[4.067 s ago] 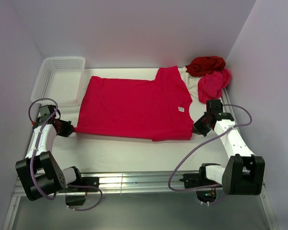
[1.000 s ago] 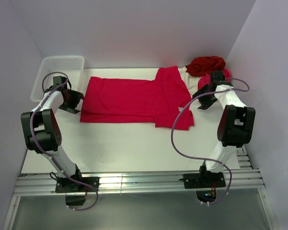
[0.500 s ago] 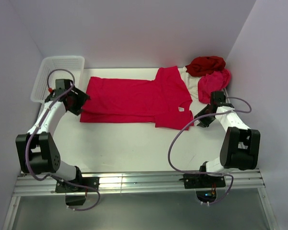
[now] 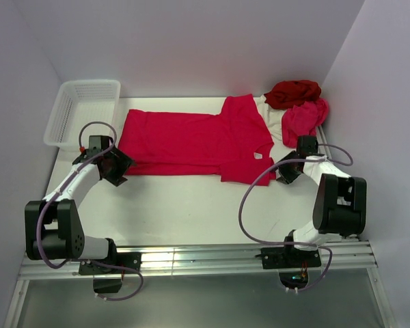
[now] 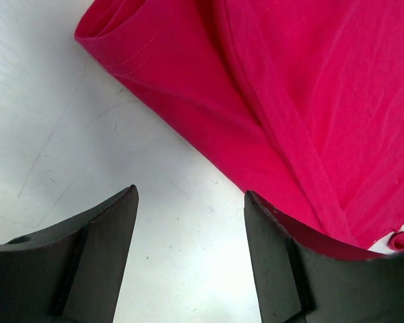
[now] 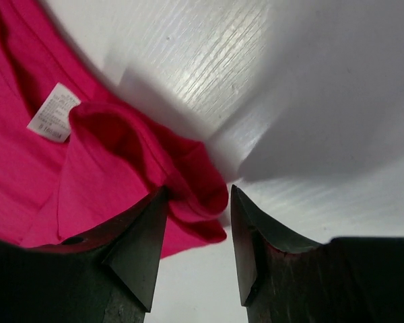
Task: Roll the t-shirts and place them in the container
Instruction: Fold the tshirt
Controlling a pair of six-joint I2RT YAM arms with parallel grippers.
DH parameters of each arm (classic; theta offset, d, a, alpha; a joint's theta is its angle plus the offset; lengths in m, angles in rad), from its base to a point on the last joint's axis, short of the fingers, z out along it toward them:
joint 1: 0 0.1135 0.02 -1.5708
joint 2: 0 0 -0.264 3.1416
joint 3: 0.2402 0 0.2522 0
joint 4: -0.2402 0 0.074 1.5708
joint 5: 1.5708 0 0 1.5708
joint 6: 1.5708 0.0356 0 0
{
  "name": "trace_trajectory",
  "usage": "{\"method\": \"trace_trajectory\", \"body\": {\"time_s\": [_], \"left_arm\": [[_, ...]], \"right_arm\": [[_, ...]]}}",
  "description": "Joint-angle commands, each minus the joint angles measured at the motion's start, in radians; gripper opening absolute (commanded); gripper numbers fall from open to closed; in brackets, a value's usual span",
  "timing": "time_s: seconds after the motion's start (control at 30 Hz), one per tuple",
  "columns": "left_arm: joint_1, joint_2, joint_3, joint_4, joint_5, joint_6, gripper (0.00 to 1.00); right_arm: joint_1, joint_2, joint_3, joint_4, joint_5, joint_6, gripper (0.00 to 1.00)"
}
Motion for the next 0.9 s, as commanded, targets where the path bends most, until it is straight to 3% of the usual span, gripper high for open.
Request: {"method": "trace_trajectory", "body": {"time_s": [0.0,0.17,0.27,0.3,0.37,0.5,0.63,0.87], "left_arm": [[0.006,-0.016,-0.019,0.077,0.003,0.035,0.69],[0.046,0.024,-0.044,0.12,0.006,0.053,0.68],[0.069,0.038,-0.051,0.149,-0.012,0.065,0.65],[0.07,0.044,-0.05,0.16,-0.017,0.068,0.64],[0.073,0.07,-0.042,0.165,-0.023,0.068,0.61],[0.073,0.106,-0.039,0.189,-0.038,0.058,0.51],[0.069,0.15,-0.045,0.227,-0.068,0.05,0.38],[0.015,0.25,-0.041,0.296,-0.149,-0.001,0.5]], "right_arm": [[0.006,0.057,-0.011,0.082,-0.007,0.029,0.49],[0.027,0.088,-0.02,0.116,0.03,0.049,0.42],[0.027,0.097,-0.016,0.114,0.055,0.049,0.3],[0.027,0.101,-0.006,0.111,0.061,0.049,0.19],[0.027,0.104,0.004,0.098,0.067,0.046,0.11],[0.027,0.102,0.03,0.079,0.078,0.042,0.0],[0.027,0.093,0.037,0.071,0.072,0.046,0.0],[0.027,0.065,0.032,0.058,0.066,0.046,0.0]]}}
